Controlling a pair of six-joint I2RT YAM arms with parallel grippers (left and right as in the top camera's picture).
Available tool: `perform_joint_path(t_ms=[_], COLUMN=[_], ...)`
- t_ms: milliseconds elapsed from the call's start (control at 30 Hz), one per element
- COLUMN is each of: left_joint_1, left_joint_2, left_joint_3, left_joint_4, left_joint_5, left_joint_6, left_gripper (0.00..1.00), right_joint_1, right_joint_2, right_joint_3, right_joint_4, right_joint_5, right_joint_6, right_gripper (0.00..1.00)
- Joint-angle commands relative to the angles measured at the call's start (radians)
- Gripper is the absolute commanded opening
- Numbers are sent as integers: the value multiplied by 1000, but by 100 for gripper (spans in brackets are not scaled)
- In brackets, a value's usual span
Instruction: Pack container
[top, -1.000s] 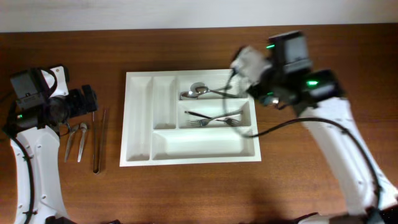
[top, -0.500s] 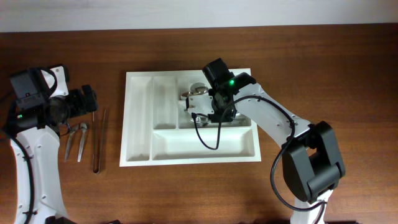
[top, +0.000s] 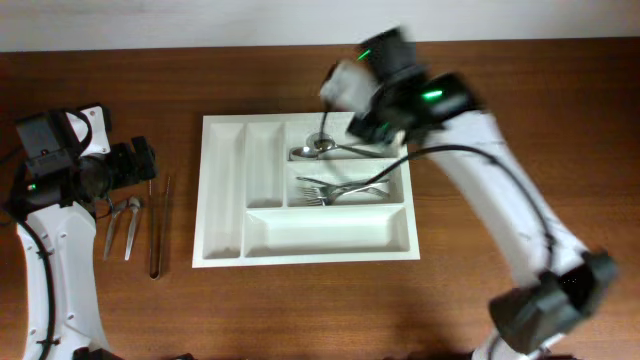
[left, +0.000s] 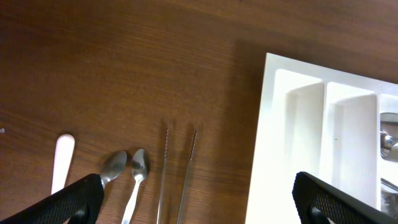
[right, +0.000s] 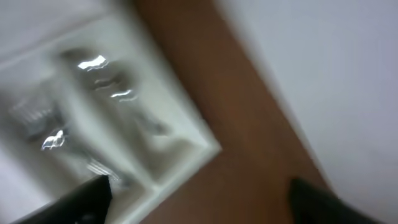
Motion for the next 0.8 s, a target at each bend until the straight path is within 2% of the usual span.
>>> perform_joint_path(t_ms=[0,167,300,433,767], left_joint_1=[6,6,6,6,6], left_joint_2=[3,3,3,3,3], left_joint_3=[17,17,17,16,16], left_joint_4=[3,3,-31,-156,-179], left_joint_5=[15,15,45,61,60], left_joint_6=[16,16,15,15,16], left_gripper=[99,99,99,99,99], right_joint_1=[-209,-454,-602,-663,-694], right_joint_2=[-80,-76,-29,4,40], right_joint_3=[79,82,82,82,82], right_joint_4=[-4,19,-7,-29,-30], right_joint_5=[-20,-232,-253,-249,-249], right_joint_6=[371,535,595,595,595], right_gripper=[100,99,99,99,99])
